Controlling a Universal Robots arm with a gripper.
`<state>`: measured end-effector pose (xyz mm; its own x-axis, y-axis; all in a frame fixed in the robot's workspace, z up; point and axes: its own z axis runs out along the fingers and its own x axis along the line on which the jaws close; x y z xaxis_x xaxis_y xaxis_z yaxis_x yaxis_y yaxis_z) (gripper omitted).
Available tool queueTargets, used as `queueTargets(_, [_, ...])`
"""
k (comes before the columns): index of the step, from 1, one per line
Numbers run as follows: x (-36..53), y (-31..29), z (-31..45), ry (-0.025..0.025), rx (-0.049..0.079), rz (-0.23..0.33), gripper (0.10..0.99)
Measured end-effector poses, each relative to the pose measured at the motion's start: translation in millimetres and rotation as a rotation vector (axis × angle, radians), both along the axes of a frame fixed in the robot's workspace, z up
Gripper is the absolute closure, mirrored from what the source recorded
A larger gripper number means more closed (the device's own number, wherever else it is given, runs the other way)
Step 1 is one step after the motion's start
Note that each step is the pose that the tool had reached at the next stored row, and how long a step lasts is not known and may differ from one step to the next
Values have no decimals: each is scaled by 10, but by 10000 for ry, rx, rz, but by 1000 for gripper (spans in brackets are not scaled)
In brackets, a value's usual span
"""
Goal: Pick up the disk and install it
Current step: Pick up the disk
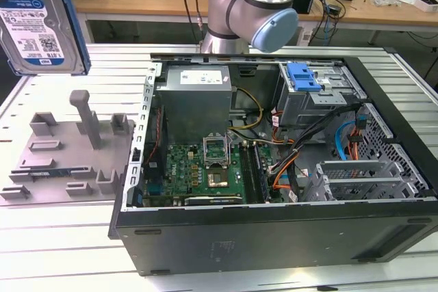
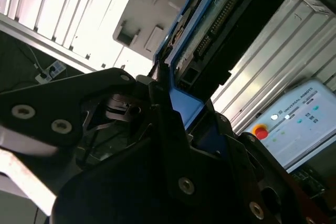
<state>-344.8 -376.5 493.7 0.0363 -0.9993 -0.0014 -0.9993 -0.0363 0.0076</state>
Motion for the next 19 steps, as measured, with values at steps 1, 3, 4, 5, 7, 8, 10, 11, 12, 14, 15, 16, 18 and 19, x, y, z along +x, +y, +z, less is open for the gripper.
queueTargets(1, [36, -30, 0, 2, 0, -2, 718])
queueTargets(3, [131, -105, 2, 12, 1, -1, 718])
queueTargets(4, [194, -149, 2, 21, 1, -1, 718])
queueTargets(5, [324, -230, 2, 46, 1, -1, 718])
queueTargets(7, [407, -280, 3, 62, 1, 0, 718])
queueTargets(8, [481, -325, 3, 76, 0, 0, 718])
queueTargets(10, [586, -388, 2, 94, 1, -1, 718])
queueTargets(11, [626, -412, 3, 100, 1, 0, 718])
queueTargets(12, [666, -436, 3, 105, 1, 0, 718])
queueTargets(14, [745, -482, 2, 115, 1, 0, 718])
queueTargets(15, [785, -505, 3, 120, 0, 0, 718])
queueTargets(16, [847, -539, 3, 126, 1, -2, 718])
queueTargets(18, [949, -594, 3, 135, 1, 0, 718])
queueTargets(19, [994, -618, 2, 138, 1, -2, 718])
